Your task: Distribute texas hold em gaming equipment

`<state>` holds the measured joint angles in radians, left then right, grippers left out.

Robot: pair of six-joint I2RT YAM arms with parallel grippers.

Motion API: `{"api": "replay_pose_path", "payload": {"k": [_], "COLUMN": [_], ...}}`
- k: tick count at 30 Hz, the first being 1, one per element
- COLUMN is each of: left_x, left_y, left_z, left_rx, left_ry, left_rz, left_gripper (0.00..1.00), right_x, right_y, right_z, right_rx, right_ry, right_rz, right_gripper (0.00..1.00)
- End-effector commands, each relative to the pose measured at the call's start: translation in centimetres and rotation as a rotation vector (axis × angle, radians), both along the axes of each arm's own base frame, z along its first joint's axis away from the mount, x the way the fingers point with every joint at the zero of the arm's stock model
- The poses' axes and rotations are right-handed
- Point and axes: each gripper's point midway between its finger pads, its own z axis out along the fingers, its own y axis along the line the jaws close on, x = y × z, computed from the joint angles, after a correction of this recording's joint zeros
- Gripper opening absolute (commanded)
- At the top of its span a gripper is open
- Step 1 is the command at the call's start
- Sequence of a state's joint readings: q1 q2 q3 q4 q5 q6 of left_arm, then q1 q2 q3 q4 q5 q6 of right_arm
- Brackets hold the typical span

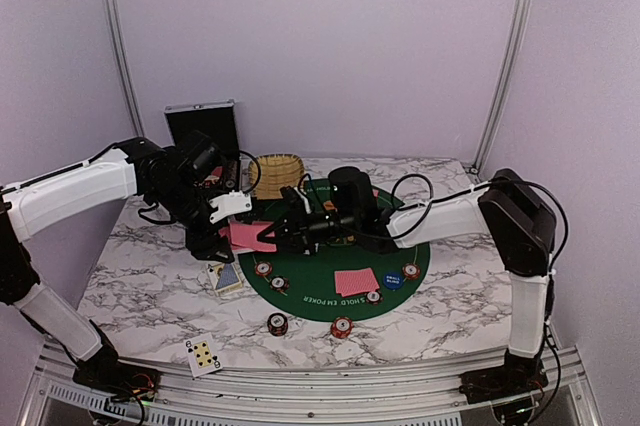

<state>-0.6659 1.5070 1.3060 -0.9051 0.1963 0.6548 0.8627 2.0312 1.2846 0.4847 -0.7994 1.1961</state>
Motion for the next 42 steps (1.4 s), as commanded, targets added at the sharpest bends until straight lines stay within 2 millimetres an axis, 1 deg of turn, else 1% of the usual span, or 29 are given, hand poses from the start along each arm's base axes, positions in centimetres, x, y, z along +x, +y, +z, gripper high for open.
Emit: {"api": "replay_pose_path", "payload": {"k": [1,5,8,13,14,15,16,17,20,21,22,23,26,30,33,35,37,42], "left_x": [-0.1,-0.1,-0.1,-0.1,-0.1,-0.1,-0.1,0.0,-0.1,-0.1,-0.1,-0.1,-0.2,-0.4,-0.7,-0.8,-0.9,-1.0], "left_y": [-0.2,-0.2,-0.2,-0.1,0.0,0.0,0.0,0.0,0.1,0.1,0.1,0.2,0.3,0.6,0.6,0.6,0.7,0.6], "left_z": [0.7,0.8,0.7,0.7,0.6,0.6,0.5,0.6,0.5,0.4,0.4,0.3,0.3,0.1,0.0,0.0,-0.1,0.1], "left_rx": [-0.026,-0.026,-0.023,-0.019,-0.019,-0.017,-0.015,-0.014,-0.012,-0.010,-0.009,-0.007,-0.004,0.005,0.003,0.001,0.001,-0.006], "left_ry": [-0.014,-0.014,-0.014,-0.016,-0.016,-0.016,-0.015,-0.017,-0.015,-0.015,-0.015,-0.015,-0.014,-0.014,-0.005,-0.003,0.001,0.001], "left_rz": [-0.006,-0.006,-0.004,-0.004,-0.003,-0.003,-0.002,-0.002,-0.003,-0.001,-0.002,-0.002,0.000,-0.002,-0.006,-0.007,-0.007,-0.010], "left_gripper": [0.03,0.03,0.03,0.03,0.03,0.03,0.03,0.03,0.03,0.03,0.03,0.03,0.03,0.03,0.03,0.03,0.03,0.03], "right_x": [0.4,0.4,0.8,2.4,2.7,3.2,3.7,4.3,6.6,7.4,8.4,10.1,12.7,15.6,17.2,17.7,17.8,17.9], "right_y": [-1.0,-1.8,-2.7,-4.9,-5.4,-5.8,-6.5,-7.1,-9.1,-9.7,-10.3,-10.9,-12.5,-14.2,-15.6,-15.8,-15.5,-14.0], "right_z": [1.4,2.0,2.4,2.8,2.5,2.9,2.3,2.2,1.6,1.1,0.8,1.0,0.2,-0.7,-1.6,-2.0,-2.3,-3.5], "right_rx": [0.014,0.035,0.037,0.005,-0.023,-0.033,-0.083,-0.123,-0.269,-0.339,-0.410,-0.495,-0.711,-1.045,-1.299,-1.407,-1.481,-1.524], "right_ry": [-0.003,0.006,-0.003,-0.039,-0.053,-0.085,-0.098,-0.125,-0.239,-0.291,-0.350,-0.422,-0.581,-0.859,-1.022,-1.115,-1.191,-1.282], "right_rz": [-0.030,-0.043,-0.059,-0.097,-0.101,-0.109,-0.118,-0.128,-0.160,-0.169,-0.186,-0.228,-0.258,-0.266,-0.285,-0.272,-0.260,-0.211], "right_gripper": [0.10,0.05,0.02,0.01,0.00,0.00,0.00,0.00,0.00,0.00,0.00,0.00,0.00,0.00,0.00,0.00,0.00,0.00]}}
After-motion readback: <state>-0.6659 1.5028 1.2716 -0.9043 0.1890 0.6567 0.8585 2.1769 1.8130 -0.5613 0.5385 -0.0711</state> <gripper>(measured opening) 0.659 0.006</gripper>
